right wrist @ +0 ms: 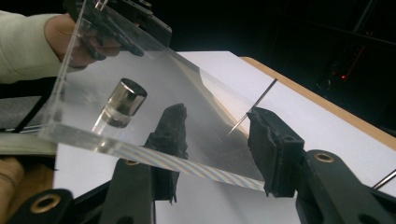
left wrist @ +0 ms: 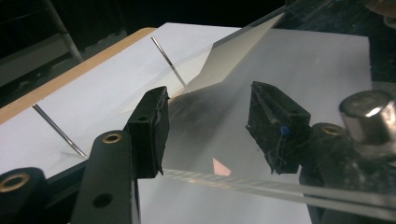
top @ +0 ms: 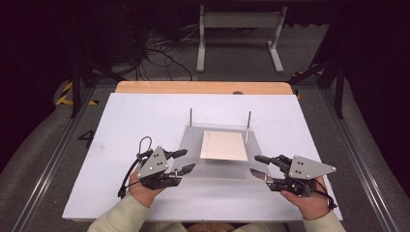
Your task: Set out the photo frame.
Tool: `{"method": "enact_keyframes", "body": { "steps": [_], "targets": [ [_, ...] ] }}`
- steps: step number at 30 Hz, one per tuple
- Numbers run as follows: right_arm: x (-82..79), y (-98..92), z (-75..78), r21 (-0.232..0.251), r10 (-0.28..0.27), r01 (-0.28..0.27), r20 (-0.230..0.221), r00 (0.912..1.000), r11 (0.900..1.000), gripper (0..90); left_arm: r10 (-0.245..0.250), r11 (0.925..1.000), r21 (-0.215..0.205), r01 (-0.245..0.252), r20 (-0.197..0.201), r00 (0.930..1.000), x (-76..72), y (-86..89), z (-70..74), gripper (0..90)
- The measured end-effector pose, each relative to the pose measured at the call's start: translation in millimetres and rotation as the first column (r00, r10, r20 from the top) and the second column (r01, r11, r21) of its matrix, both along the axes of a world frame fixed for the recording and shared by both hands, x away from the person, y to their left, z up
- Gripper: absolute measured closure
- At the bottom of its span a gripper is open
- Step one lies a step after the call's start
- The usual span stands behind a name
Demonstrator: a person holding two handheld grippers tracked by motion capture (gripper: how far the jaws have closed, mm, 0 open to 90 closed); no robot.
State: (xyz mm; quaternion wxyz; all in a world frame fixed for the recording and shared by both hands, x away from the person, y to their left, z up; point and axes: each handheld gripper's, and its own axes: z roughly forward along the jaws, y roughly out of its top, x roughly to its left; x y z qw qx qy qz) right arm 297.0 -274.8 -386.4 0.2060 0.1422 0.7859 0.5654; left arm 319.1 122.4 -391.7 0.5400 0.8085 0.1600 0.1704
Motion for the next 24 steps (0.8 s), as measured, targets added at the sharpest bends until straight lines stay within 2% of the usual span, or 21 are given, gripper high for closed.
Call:
{"method": "enact_keyframes", "body": {
  "steps": [6,13,14,19,24],
  "targets": [
    [-8.7,-2.6,12.2,0.028,0.030,-0.028,-0.039,0.9988,0.999,54.9,-0.039,0.9992,-0.012,0.039,-0.014,0.9991,-10.0,4.1,13.5,49.9],
    [-15.3,-6.1,25.3,0.052,0.044,-0.042,-0.043,0.9981,0.998,56.2,-0.067,0.9970,-0.040,0.067,-0.019,0.9975,-16.6,6.1,25.4,52.3],
    [-15.7,-6.1,26.4,0.055,0.045,-0.043,-0.041,0.9981,0.998,56.4,-0.068,0.9969,-0.039,0.068,-0.010,0.9976,-16.3,6.4,26.4,52.4],
    [-14.5,-5.8,30.2,0.066,0.033,-0.032,-0.024,0.9992,0.997,56.6,-0.057,0.9967,-0.058,0.056,-0.005,0.9984,-13.6,5.9,30.1,52.3],
    [-8.6,-5.6,35.6,0.101,0.001,-0.002,0.011,0.9999,0.995,56.3,0.000,0.9947,-0.103,0.003,0.031,0.9995,-7.7,5.0,36.2,50.0]
  ]
}}
